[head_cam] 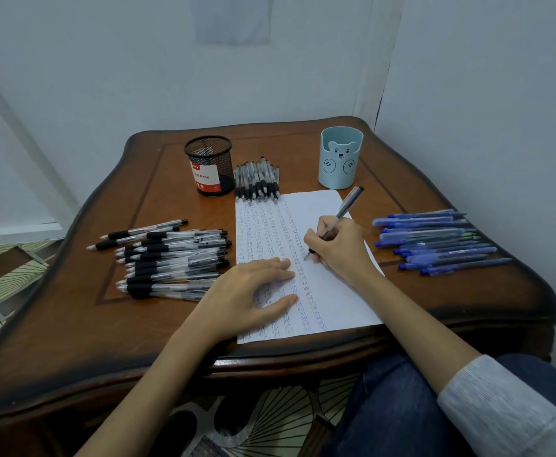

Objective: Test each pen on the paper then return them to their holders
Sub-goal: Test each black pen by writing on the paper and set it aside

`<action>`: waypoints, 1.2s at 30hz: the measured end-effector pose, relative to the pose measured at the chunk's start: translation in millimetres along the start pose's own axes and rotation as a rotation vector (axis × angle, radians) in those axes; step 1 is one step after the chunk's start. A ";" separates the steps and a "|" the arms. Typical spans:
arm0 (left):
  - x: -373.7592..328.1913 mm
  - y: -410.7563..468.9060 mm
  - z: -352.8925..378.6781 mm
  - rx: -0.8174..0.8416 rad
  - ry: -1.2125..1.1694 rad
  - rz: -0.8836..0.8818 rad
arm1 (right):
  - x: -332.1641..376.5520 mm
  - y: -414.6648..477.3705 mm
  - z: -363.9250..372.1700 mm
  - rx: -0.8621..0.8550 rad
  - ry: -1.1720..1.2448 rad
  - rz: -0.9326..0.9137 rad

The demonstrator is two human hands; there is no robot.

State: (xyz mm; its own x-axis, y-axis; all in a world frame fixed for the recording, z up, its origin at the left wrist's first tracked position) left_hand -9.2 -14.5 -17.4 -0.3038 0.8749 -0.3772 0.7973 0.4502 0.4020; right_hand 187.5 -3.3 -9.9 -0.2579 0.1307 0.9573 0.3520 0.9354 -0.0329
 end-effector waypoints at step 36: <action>0.2 0.0 0.4 0.004 0.013 -0.004 | 0.3 1.9 -4.4 -0.015 0.040 0.012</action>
State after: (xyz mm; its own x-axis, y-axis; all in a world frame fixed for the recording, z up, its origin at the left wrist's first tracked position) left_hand -9.1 -14.4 -17.8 -0.3134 0.8754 -0.3680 0.7985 0.4527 0.3969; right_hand 192.1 -3.0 -8.4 -0.2175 0.1283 0.9676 0.3680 0.9289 -0.0404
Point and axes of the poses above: each hand's wrist, its own y-axis towards the middle knuckle, its own z-axis out of the palm, x = y × z, the point moved 2 cm from there along y, towards the middle knuckle, and after that the axes turned 13 degrees about z, right-handed, at the moved point
